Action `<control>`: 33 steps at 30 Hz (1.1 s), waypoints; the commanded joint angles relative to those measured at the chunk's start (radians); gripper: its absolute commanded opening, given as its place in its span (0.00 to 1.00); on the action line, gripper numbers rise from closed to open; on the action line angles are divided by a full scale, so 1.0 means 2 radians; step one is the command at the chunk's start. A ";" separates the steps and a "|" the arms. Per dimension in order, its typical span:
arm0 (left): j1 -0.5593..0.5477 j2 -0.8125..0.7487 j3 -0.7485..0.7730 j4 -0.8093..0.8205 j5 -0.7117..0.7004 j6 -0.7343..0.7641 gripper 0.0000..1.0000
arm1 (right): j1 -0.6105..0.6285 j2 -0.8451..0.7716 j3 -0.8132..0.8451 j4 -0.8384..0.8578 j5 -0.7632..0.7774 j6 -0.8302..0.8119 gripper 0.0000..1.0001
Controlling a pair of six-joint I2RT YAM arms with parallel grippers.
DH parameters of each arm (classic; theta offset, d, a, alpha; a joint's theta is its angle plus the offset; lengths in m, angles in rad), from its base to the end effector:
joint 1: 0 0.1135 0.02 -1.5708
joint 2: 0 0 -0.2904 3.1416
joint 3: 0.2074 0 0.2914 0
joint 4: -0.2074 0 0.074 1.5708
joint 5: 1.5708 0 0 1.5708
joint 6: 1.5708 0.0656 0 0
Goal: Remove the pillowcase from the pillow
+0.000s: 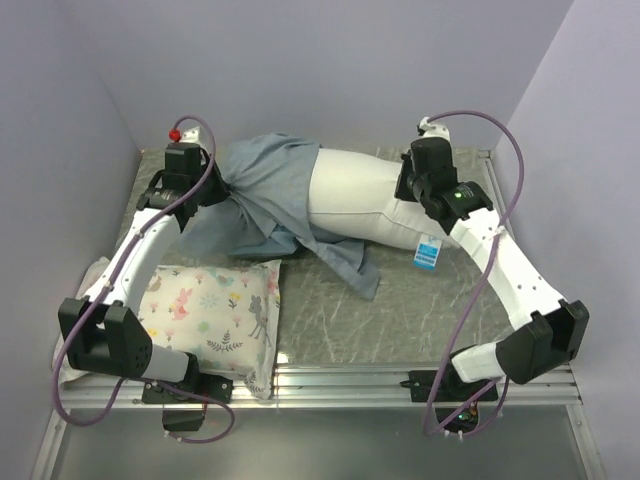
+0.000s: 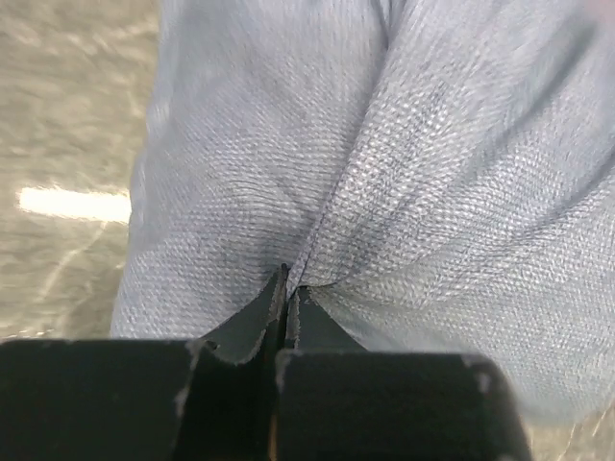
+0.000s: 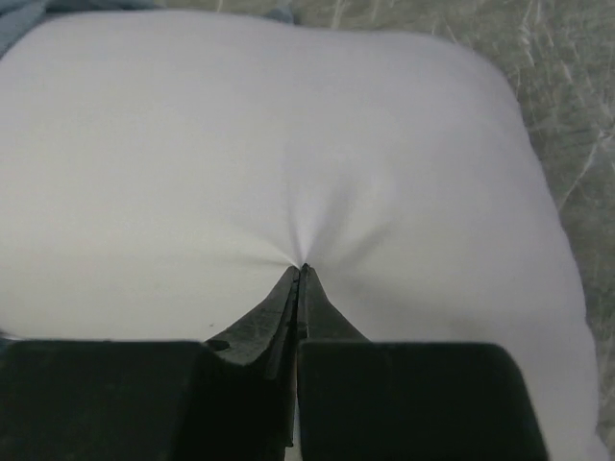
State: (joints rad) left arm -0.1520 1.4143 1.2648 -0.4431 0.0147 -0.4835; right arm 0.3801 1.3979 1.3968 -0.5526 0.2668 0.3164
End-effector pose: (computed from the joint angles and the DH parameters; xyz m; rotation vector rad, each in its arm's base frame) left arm 0.3769 -0.0587 0.3392 -0.3526 2.1597 -0.3792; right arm 0.3519 0.1220 0.3871 0.0902 2.1037 0.1346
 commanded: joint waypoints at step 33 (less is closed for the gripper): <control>-0.070 0.008 0.196 -0.101 -0.102 0.085 0.00 | 0.325 -0.102 -0.077 0.030 0.097 -0.078 0.90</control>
State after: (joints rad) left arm -0.2775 1.4559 1.6474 -0.7422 -0.2146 -0.3260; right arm 0.9569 1.1927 1.2526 -0.5877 0.2901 0.2050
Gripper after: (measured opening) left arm 0.014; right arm 0.891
